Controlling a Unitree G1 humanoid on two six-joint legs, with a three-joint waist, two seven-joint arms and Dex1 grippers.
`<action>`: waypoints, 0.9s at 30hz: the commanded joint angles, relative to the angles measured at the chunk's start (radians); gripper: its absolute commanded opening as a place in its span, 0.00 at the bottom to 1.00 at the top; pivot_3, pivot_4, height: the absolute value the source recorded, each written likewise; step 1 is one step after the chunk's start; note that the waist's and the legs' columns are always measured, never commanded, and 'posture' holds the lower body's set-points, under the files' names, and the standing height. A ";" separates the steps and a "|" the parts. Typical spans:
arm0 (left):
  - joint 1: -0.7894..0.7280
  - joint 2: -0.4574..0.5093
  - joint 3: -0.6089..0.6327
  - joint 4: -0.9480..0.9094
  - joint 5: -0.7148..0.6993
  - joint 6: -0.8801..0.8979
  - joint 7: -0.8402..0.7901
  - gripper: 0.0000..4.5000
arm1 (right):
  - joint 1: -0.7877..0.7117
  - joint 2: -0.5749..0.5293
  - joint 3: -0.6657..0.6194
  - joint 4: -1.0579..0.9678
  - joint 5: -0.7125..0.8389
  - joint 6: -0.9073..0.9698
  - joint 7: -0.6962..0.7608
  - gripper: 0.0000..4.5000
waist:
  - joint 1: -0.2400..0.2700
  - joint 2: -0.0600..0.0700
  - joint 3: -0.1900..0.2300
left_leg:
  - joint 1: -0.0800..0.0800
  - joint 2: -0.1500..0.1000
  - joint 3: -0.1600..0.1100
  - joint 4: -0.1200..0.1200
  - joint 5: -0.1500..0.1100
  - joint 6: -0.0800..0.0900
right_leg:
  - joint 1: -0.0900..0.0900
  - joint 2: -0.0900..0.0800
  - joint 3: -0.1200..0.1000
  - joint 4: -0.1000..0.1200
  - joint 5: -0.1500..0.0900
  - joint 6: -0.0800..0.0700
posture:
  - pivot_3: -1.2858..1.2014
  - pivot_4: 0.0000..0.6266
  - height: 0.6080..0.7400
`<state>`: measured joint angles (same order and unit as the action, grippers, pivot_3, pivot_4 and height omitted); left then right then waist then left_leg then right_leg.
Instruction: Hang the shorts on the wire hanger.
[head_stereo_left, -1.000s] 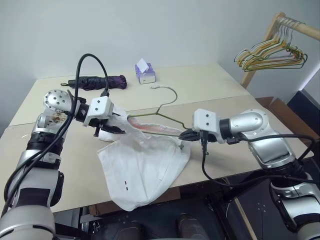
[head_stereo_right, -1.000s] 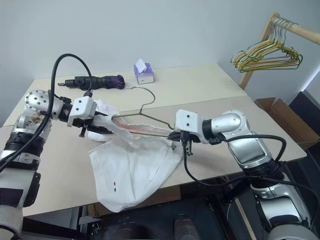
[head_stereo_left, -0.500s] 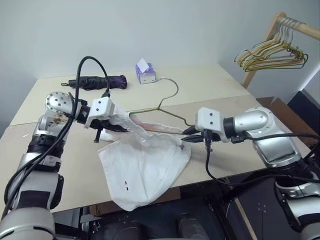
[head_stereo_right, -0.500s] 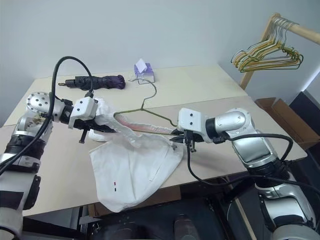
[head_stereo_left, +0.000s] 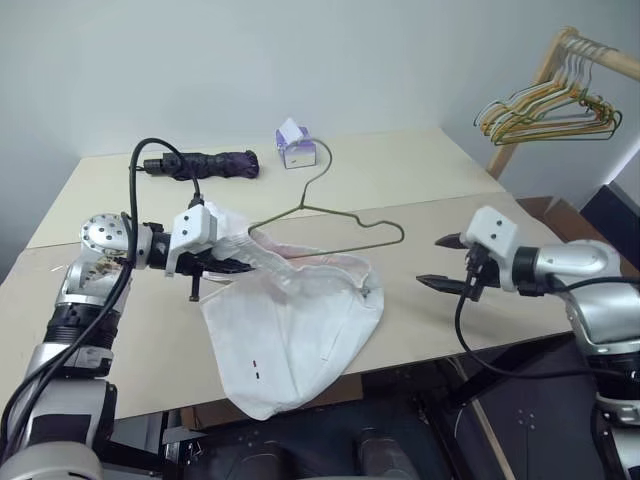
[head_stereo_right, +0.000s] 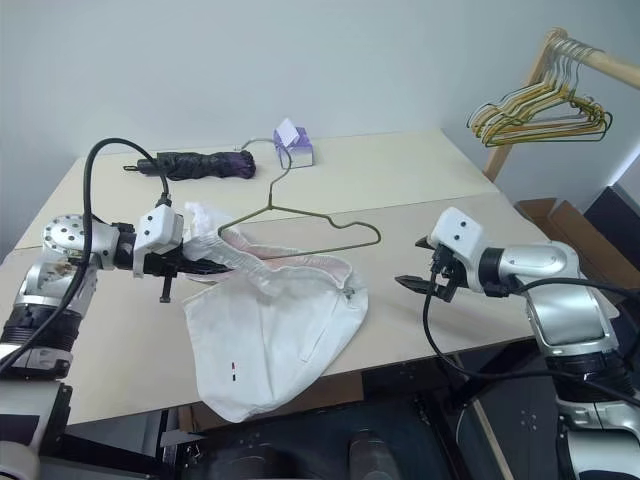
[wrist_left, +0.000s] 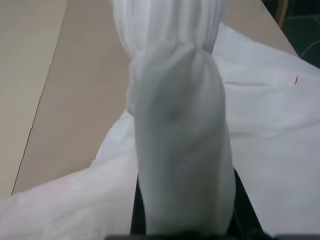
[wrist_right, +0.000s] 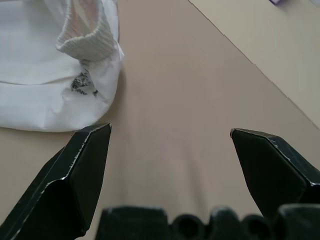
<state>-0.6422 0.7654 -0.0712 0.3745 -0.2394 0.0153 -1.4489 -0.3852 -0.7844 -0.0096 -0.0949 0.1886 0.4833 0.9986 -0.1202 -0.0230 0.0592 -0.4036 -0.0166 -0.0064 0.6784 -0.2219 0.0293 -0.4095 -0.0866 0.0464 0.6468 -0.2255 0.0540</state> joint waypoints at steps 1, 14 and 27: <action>0.005 0.007 0.046 -0.065 -0.038 0.032 0.029 0.00 | 0.033 0.081 0.011 -0.012 0.036 -0.062 -0.029 1.00 | -0.003 0.000 0.000 | 0.000 0.000 0.000 0.000 0.000 0.000 | 0.000 0.000 0.000 0.000 0.000 0.000 | 0.47 0.01 1.00; 0.033 0.019 0.049 -0.115 -0.045 0.056 0.035 0.00 | -0.105 0.379 0.166 0.194 -0.006 -0.084 -0.145 0.81 | 0.000 0.000 0.000 | 0.001 -0.001 -0.002 0.000 0.000 0.000 | 0.001 0.000 -0.001 0.000 0.000 0.000 | 0.48 0.00 1.00; 0.078 0.085 0.055 -0.144 -0.056 0.059 0.005 0.00 | -0.097 0.325 0.141 0.245 0.002 -0.122 -0.114 0.02 | -0.003 0.000 0.000 | 0.001 -0.002 -0.003 -0.001 0.000 0.000 | 0.002 -0.001 -0.002 0.000 0.000 0.000 | 0.48 0.00 1.00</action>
<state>-0.5596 0.8222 -0.0524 0.2516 -0.2769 0.0740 -1.4329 -0.4744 -0.4374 0.1689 0.1586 0.1828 0.3736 0.8850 -0.1229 -0.0233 0.0589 -0.4023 -0.0182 -0.0098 0.6778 -0.2219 0.0291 -0.4078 -0.0873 0.0447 0.6470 -0.2252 0.0540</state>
